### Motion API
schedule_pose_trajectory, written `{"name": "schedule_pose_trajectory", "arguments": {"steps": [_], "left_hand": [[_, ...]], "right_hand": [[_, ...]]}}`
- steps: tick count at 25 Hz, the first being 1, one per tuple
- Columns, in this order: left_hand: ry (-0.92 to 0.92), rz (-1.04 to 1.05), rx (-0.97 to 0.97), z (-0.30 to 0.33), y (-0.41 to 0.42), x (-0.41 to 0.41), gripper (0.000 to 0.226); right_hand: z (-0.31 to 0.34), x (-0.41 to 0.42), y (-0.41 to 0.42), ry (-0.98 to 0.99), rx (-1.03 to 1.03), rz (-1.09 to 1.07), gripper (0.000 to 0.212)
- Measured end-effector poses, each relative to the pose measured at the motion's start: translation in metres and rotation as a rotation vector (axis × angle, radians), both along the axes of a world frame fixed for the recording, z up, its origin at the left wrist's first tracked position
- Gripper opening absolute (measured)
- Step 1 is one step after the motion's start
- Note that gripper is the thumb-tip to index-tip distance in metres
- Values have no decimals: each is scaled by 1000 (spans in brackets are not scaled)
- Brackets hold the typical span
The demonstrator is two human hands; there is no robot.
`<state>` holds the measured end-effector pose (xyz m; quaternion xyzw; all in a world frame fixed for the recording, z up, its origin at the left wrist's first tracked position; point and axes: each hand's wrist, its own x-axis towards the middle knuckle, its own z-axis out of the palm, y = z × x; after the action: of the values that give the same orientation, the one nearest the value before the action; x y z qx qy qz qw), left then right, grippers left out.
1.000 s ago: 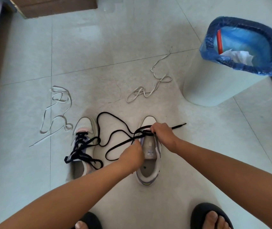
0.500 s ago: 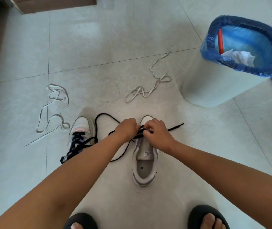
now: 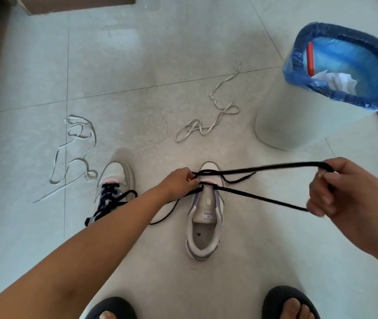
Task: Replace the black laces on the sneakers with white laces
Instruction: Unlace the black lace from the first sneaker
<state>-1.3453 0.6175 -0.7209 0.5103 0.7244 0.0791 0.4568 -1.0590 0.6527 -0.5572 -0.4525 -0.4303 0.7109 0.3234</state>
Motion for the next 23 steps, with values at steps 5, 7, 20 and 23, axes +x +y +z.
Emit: {"name": "schedule_pose_trajectory", "arguments": {"steps": [5,7,20,23], "left_hand": [[319,138,19,7,2,-11,14],[416,134,-81,13,-8,-29,15],[406,-284,-156,33,-73,51,28],[480,-365,-176,30,-74,50,36]], "right_hand": [[-39,23,9,-1126,-2,731,7],[-63,23,10,-1371,-155,905,11],[-126,-155,24,-1426,1145,1289,34],[-123,-148,21,-1457,1498,1289,26]]}}
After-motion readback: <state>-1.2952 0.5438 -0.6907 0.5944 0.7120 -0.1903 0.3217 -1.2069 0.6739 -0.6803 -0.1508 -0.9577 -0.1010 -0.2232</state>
